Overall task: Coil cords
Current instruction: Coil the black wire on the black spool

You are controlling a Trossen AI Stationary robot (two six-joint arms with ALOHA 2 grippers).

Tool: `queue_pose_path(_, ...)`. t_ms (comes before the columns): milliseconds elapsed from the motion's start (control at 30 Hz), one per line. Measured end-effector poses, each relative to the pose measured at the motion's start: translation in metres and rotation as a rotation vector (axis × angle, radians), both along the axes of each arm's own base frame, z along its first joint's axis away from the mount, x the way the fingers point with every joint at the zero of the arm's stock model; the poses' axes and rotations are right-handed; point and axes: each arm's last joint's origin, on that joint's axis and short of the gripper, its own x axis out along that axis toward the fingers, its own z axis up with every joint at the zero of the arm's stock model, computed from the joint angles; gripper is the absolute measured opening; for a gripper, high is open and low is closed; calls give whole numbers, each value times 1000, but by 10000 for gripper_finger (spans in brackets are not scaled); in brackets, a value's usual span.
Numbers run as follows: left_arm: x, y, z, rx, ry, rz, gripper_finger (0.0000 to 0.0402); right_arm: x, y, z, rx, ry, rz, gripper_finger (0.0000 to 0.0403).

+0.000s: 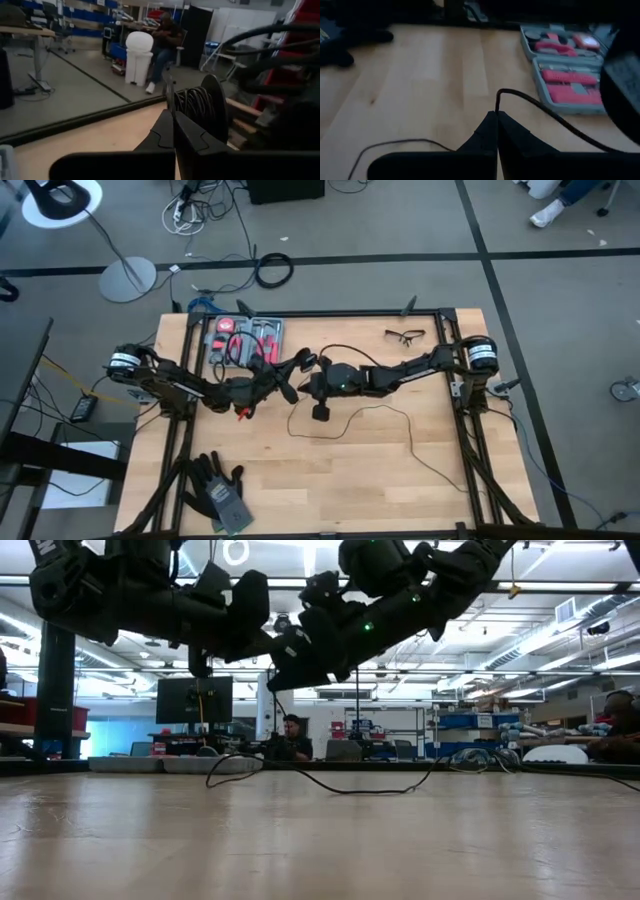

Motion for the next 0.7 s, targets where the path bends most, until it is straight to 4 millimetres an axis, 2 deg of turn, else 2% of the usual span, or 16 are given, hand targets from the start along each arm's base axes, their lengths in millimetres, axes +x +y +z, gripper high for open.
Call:
queue_pose_path(200, -1, 0, 8, -10, -92, -5, 0, 0, -5, -12, 34, 46, -50, 0)
queue_pose_path(433, -1, 5, 5, 28, -23, 68, 0, 15, 12, -28, 30, 44, 61, 0)
queue_pose_path(533, -1, 6, -1, 34, 48, 83, 0, 18, 17, -24, -9, 34, 94, 0)
queue_pose_path(700, -1, 6, -11, 28, 147, 88, 0, 13, 17, -1, -64, -2, 97, 0)
